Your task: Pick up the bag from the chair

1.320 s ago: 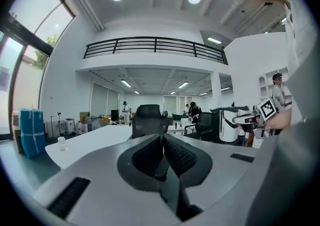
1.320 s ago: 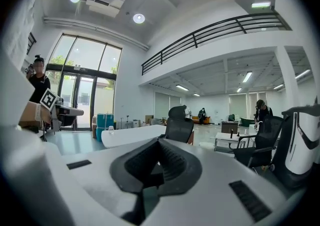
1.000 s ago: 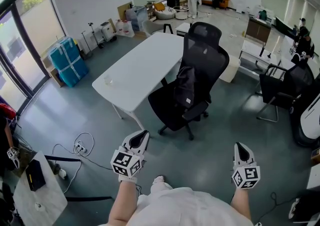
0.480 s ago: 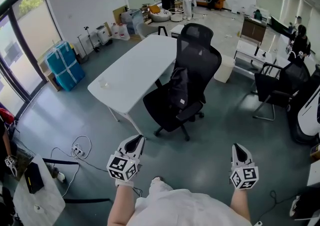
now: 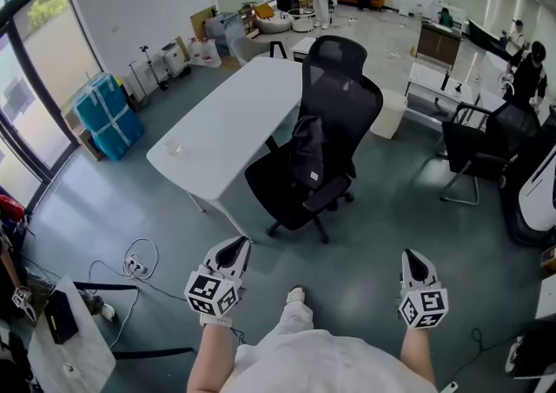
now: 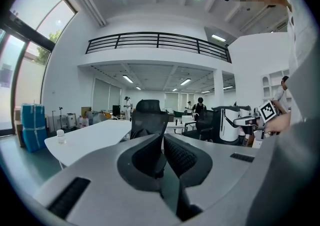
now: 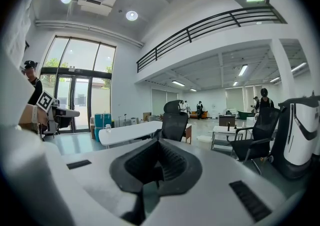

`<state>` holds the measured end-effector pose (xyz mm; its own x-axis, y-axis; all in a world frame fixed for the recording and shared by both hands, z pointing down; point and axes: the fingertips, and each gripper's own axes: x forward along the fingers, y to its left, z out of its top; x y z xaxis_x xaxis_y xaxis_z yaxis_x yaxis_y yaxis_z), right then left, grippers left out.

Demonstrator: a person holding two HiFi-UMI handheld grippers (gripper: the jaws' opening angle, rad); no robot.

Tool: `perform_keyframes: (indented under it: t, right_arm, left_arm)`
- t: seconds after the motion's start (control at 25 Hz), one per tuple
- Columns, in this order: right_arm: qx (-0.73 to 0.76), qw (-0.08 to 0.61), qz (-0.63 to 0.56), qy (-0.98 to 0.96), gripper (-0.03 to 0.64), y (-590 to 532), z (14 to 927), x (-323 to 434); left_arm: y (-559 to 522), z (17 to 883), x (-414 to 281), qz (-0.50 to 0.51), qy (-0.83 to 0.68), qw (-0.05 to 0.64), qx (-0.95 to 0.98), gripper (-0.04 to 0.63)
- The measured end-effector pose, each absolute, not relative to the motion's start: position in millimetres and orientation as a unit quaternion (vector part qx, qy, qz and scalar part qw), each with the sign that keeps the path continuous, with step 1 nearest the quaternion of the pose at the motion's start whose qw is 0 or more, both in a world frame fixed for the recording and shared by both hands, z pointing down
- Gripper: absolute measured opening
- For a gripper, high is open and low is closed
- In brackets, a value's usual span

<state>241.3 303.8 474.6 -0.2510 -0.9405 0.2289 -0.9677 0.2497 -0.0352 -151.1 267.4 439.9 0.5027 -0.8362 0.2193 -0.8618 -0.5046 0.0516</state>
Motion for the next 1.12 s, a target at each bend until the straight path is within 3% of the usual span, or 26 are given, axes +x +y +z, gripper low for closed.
perform_keyframes:
  t: [1.12]
  right_arm:
    - [0.639,0.104,0.068,-0.759,0.018,110.2,452.5,203.3]
  left_arm:
    - [35.9,434.5,-200.0,0.045,-0.466,0.078,0.88,0.041]
